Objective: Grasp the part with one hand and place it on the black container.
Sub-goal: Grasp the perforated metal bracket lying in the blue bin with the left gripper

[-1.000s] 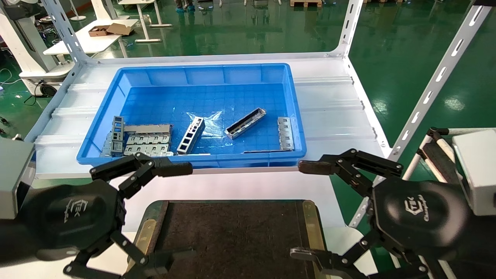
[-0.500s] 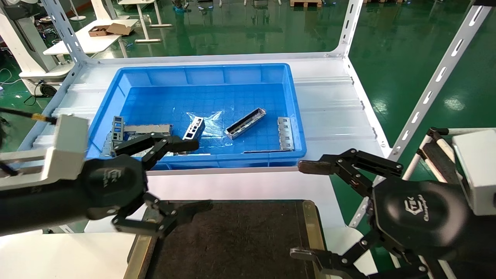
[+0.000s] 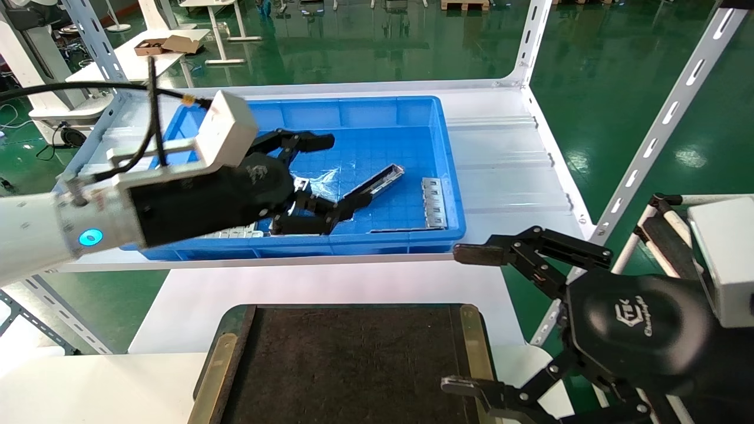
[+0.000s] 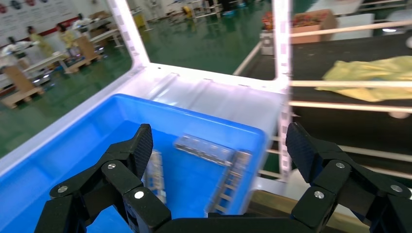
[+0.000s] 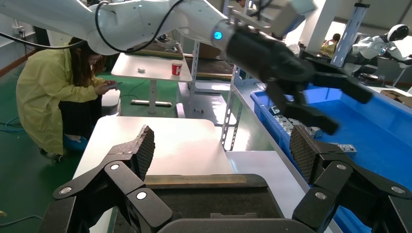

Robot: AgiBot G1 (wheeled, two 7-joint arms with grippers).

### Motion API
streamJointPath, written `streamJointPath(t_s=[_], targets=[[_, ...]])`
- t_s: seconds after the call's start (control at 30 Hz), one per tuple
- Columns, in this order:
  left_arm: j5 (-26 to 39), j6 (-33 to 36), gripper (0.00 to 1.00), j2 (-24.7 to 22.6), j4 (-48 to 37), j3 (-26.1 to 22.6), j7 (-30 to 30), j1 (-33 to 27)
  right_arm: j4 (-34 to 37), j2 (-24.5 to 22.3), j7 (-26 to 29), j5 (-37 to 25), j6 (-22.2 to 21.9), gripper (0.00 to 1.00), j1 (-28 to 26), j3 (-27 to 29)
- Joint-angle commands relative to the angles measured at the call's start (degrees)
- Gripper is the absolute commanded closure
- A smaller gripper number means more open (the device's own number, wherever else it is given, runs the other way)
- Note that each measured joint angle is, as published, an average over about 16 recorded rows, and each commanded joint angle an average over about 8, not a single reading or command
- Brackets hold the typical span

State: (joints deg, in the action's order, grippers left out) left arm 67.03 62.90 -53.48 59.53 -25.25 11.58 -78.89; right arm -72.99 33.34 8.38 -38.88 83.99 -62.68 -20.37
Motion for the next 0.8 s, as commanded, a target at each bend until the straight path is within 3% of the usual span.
streamJointPath(t_s=[0.03, 0.37, 0.8], targets=[[2.0, -1.9, 0.0, -2.2, -2.1, -0.9, 0.3, -1.8, 0.0, 0.0, 0.0, 0.0, 0.0, 0.0, 0.0, 0.0], [9.3, -9.2, 0.0, -12.1, -17.6, -4.5, -2.1, -9.2, 0.0, 0.0, 0.0, 0.0, 0.0, 0.0, 0.0, 0.0], [13.0, -14.8, 0.0, -21.9, -36.5, -6.6, -8.3, -14.4, 0.0, 0.0, 0.0, 0.0, 0.0, 0.0, 0.0, 0.0]])
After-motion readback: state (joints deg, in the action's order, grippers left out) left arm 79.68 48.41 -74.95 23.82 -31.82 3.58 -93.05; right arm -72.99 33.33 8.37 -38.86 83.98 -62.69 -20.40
